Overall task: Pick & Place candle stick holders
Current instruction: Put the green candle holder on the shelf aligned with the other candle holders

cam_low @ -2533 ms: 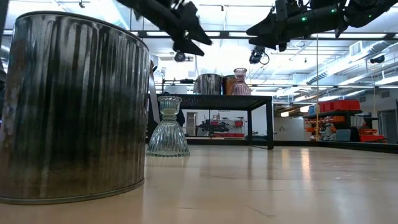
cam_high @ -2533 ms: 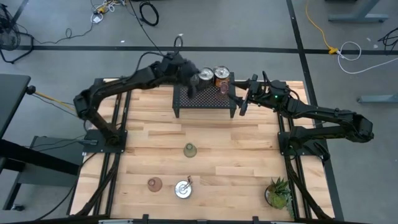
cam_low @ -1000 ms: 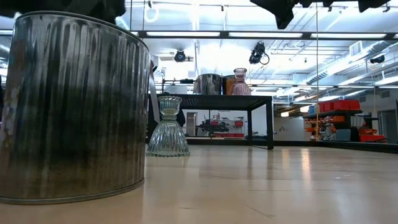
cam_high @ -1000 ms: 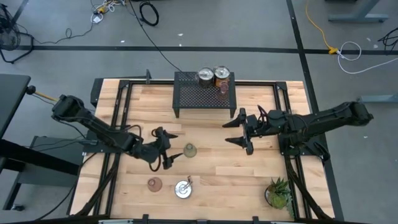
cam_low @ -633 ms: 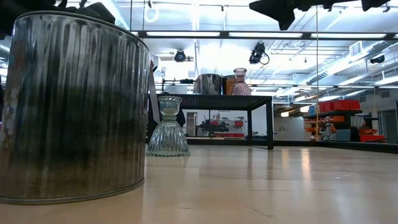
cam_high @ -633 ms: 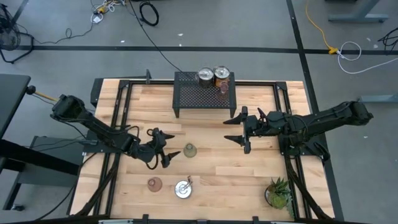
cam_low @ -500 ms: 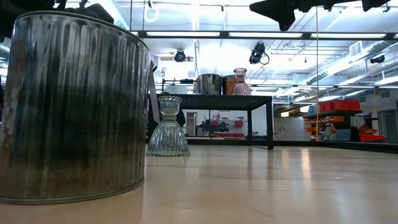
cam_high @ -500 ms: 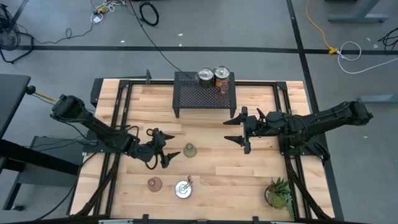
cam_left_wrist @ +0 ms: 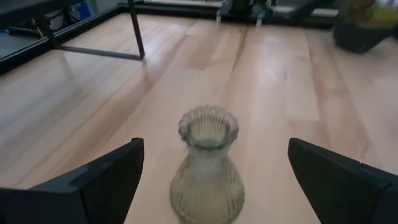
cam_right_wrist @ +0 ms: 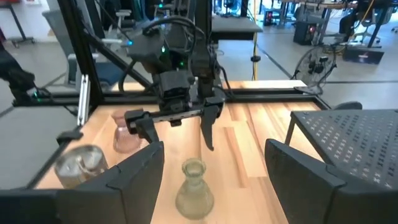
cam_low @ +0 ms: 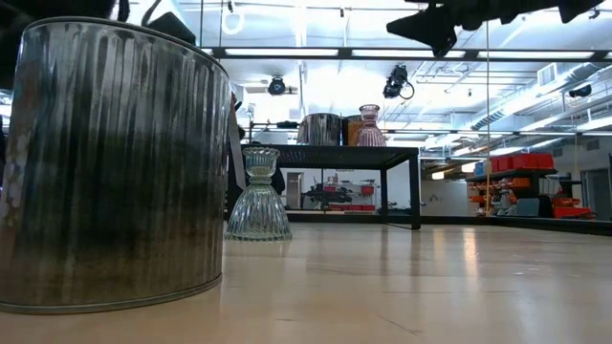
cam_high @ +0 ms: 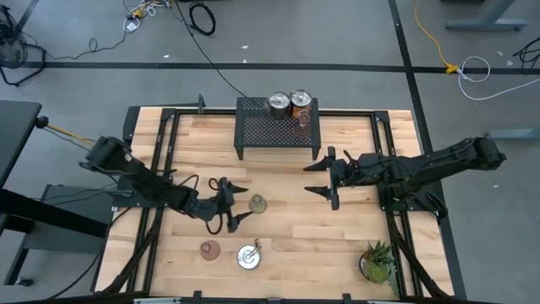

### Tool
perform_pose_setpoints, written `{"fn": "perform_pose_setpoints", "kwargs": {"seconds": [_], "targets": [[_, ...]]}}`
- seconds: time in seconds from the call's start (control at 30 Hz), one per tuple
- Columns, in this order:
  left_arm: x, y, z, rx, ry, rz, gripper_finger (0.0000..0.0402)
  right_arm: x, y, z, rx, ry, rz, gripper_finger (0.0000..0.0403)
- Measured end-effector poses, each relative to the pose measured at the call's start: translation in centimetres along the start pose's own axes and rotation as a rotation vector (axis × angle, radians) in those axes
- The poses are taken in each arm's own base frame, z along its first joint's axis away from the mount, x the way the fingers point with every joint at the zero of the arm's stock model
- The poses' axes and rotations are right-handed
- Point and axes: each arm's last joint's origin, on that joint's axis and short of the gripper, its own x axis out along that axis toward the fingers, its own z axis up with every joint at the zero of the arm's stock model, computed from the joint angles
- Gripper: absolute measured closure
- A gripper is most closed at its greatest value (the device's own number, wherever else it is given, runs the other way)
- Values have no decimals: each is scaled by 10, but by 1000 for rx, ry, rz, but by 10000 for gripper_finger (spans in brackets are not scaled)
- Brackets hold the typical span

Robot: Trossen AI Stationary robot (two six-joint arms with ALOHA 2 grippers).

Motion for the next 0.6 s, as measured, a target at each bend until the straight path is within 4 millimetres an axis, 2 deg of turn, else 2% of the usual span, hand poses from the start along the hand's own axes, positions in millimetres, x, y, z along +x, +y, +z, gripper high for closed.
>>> {"fn": "perform_pose_setpoints", "kwargs": {"seconds": [0.2,0.4,0.6], "targets": [[9,5,-6,-14,46,-29,3,0,-2,-3,-19,7,-62,124],[20,13,-9,-44,72,-28,3,0,-1,1,-12,-35,-48,124],[28,17,-5,-113,10,-36,3,0,-1,1,-11,-39,-48,124]]}}
